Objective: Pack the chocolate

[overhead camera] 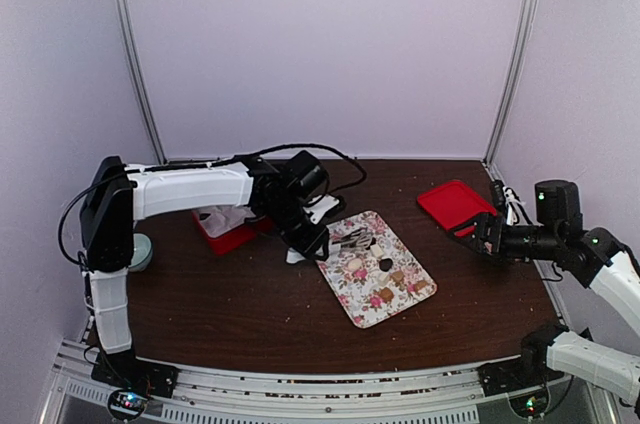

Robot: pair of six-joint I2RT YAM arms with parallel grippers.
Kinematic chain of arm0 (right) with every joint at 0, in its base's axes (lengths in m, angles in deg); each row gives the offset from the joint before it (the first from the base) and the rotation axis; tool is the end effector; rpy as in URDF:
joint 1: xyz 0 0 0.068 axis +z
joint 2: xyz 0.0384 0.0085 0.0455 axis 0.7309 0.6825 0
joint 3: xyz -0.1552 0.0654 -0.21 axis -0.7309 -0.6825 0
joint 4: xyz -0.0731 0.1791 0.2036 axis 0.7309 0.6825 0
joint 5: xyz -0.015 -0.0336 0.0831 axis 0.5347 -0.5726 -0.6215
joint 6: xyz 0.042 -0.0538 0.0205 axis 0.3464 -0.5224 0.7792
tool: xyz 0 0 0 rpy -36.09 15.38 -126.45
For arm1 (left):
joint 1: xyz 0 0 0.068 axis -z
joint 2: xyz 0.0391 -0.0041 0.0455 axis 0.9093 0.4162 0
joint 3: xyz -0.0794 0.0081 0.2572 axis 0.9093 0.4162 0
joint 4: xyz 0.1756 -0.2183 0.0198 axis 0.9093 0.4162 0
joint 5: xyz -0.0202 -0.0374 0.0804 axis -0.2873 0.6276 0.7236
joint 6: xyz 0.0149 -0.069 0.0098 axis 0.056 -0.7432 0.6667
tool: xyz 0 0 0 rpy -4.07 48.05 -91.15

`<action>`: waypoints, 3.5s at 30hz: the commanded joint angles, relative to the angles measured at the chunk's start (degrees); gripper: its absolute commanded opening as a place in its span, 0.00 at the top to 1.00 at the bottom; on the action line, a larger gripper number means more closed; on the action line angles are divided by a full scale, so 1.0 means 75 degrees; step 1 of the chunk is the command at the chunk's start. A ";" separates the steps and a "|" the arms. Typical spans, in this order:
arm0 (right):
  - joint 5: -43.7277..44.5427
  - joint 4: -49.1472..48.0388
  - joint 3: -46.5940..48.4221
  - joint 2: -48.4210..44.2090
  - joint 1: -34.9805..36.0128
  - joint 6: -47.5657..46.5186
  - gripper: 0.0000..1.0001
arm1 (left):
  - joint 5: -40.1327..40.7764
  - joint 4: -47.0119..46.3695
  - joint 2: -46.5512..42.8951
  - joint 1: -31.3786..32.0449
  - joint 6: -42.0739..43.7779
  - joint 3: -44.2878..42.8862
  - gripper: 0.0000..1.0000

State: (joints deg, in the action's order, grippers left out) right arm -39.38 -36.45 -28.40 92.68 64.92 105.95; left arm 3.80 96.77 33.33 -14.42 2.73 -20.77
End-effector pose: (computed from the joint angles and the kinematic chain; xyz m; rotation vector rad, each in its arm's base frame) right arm 0.1689 0.0887 0.2595 -0.0573 2.2620 1.1308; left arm 0.2751 -0.3577 0.1910 0.9384 2.6768 -0.5645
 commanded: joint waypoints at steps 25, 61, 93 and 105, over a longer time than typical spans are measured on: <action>-0.0010 0.0381 0.0148 0.0069 -0.0317 -0.0367 0.00 | -0.0303 0.0034 0.0932 -0.0259 0.0245 -0.1294 0.73; -0.0345 0.0013 0.0406 0.1064 -0.0414 -0.0910 0.00 | 0.0346 0.1793 -0.4391 -0.3822 0.0219 0.2409 0.81; -0.0432 -0.0138 0.0892 0.2074 -0.0422 -0.1067 0.00 | 0.1759 0.2627 -0.3301 -0.4794 0.0678 0.1842 0.72; -0.0438 -0.0164 0.0999 0.2006 -0.0425 -0.0984 0.00 | 0.1435 0.2620 -0.3513 -0.4808 0.0658 0.1717 0.64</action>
State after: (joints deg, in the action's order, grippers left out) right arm -42.16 -36.27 -22.93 108.18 62.29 98.10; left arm 16.25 116.97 8.59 -49.94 7.14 -5.19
